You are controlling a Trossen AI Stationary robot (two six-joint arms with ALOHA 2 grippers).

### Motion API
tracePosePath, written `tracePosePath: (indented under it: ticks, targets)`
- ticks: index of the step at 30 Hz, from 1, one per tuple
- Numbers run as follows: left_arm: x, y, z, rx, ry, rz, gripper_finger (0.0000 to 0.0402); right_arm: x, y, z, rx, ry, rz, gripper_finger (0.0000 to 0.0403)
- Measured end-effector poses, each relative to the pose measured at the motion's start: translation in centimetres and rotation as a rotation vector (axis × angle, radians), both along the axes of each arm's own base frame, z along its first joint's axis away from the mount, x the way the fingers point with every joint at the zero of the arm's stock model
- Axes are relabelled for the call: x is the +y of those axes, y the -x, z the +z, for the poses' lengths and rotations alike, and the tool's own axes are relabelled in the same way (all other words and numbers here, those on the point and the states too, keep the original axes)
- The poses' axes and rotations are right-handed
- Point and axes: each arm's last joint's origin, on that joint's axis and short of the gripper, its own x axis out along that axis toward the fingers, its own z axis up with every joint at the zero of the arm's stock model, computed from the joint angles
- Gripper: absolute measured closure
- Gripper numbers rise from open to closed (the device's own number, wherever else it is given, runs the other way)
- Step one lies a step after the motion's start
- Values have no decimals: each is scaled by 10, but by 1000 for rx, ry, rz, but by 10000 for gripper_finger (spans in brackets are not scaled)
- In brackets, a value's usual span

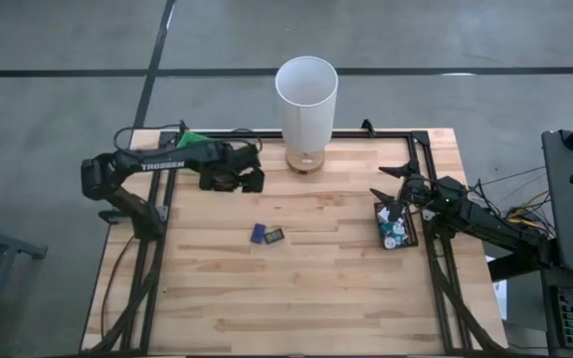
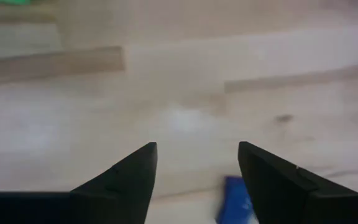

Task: Pick & Place Office items
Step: Put the blue digital clock into the green bin

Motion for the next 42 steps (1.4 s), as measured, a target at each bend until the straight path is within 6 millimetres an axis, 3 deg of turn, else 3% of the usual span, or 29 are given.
tracePosePath:
  ticks: [9, 22, 36, 42]
  targets:
    - [-34, -13, -1, -27, 11, -22, 114, 0, 0, 0, 0, 0, 0, 56]
    - [-75, -31, -3, -117, 10, -46, 112, 0, 0, 0, 0, 0, 0, 53]
    - [-84, -57, -56, 32, 174, -49, 112, 0, 0, 0, 0, 0, 0, 57]
    - [-78, -70, -63, 62, 199, -66, 113, 0, 0, 0, 0, 0, 0, 53]
